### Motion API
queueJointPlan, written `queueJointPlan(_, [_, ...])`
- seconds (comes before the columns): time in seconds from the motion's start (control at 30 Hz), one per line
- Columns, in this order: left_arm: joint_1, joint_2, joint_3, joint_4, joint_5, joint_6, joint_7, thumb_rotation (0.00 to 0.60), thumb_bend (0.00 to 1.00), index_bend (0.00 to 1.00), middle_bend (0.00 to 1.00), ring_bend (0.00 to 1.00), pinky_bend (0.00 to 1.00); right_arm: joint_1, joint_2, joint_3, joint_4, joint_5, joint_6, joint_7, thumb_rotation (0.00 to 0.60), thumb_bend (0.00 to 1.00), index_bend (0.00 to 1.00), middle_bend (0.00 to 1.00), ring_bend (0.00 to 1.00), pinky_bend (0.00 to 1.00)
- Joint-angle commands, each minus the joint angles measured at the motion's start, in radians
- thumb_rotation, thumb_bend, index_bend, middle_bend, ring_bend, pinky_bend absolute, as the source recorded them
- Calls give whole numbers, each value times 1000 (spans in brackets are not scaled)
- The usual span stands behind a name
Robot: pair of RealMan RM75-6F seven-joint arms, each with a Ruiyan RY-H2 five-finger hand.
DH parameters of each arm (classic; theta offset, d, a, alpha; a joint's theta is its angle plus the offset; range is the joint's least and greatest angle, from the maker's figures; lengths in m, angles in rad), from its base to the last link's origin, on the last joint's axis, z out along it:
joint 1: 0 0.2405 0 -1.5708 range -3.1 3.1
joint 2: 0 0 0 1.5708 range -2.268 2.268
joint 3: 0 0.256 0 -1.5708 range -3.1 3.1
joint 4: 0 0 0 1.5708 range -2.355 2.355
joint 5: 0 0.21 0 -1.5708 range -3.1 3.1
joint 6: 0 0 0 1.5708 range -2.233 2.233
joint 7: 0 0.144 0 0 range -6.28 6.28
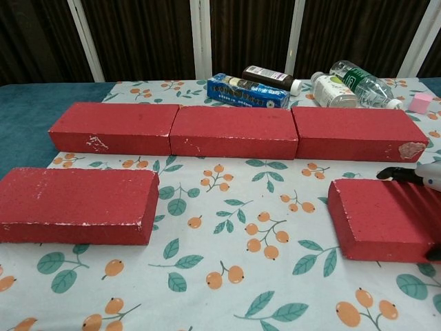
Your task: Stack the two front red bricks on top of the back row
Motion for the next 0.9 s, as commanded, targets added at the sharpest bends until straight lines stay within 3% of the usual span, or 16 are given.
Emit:
queueJointPlan(0.03, [0,0,0,0,0,1,-1,600,0,61,0,0,109,6,6,-5,-8,-2,1,0,600,196,152,330,357,0])
queueJointPlan(0.17, [1,1,-1,1,-1,2,-2,600,0,61,0,0,109,13,23,-2,-22,-12,7,13,600,196,247,330,358,0])
queueJointPlan(0.33, [-1,0,-2,2,-6,0,-1,600,0,61,0,0,109,36,70,33,-61,-2,28,10,600,197,272,330,358,0])
queueJointPlan(0.53, [-8,-5,-10,4,-29,-13,10,600,0,61,0,0,109,121,186,152,-146,95,21,-1,600,196,272,330,358,0])
queueJointPlan(0.63, [-12,-9,-16,4,-45,-20,20,600,0,61,0,0,109,204,243,232,-164,211,-2,-39,600,196,272,330,358,0])
queueJointPlan(0.77, [-17,-16,-29,2,-79,-26,38,600,0,61,0,0,109,361,306,332,-129,476,-107,-84,600,196,272,330,358,0])
queueJointPlan(0.9, [-21,-27,-42,6,-106,-25,53,600,0,61,0,0,109,514,298,359,-35,695,-181,-145,600,196,272,330,358,0])
